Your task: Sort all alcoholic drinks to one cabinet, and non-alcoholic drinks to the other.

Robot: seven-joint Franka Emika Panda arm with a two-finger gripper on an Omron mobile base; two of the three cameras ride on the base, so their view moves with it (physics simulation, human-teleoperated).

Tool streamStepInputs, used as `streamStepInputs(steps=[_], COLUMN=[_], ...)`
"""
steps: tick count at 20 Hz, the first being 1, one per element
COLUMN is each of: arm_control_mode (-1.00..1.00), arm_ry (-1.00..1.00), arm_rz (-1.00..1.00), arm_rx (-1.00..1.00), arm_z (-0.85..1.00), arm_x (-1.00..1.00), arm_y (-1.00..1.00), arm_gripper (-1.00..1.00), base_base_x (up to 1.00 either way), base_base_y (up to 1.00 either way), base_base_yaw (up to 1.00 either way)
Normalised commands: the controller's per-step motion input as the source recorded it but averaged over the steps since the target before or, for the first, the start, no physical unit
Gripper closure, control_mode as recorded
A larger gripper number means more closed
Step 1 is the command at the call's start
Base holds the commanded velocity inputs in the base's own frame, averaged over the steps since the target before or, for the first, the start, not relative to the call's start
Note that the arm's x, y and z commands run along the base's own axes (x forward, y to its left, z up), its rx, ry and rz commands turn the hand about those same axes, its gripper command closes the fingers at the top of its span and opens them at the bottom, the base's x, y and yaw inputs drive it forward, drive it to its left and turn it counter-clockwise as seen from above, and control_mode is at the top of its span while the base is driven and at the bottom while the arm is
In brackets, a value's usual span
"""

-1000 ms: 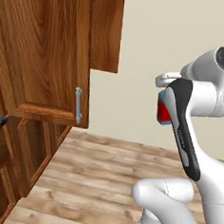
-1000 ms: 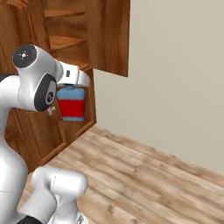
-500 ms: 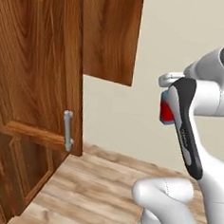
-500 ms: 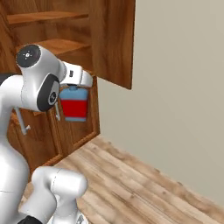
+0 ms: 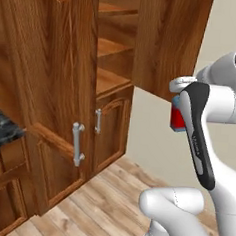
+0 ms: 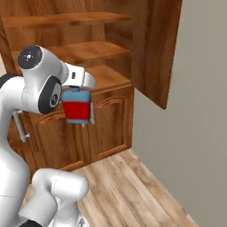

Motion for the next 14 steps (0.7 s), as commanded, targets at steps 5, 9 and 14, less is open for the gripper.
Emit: streamStepInputs(steps=[5,9,14], arm_control_mode=[1.0,1.0,1.0], arm_ry=[0.0,0.0,0.0], arm_rz=[0.0,0.0,0.0], arm_rx=[0.0,0.0,0.0], arm_z=[0.0,0.0,0.0], arm_x=[0.0,0.0,0.0], arm_y=[0.0,0.0,0.0], arm_gripper=[1.0,1.0,1.0], base_base_x=[0.47,0.49,0.51], base_base_y=[-0.64,-0.71,-0.77], base_base_yaw=[0.57,0.53,0.45])
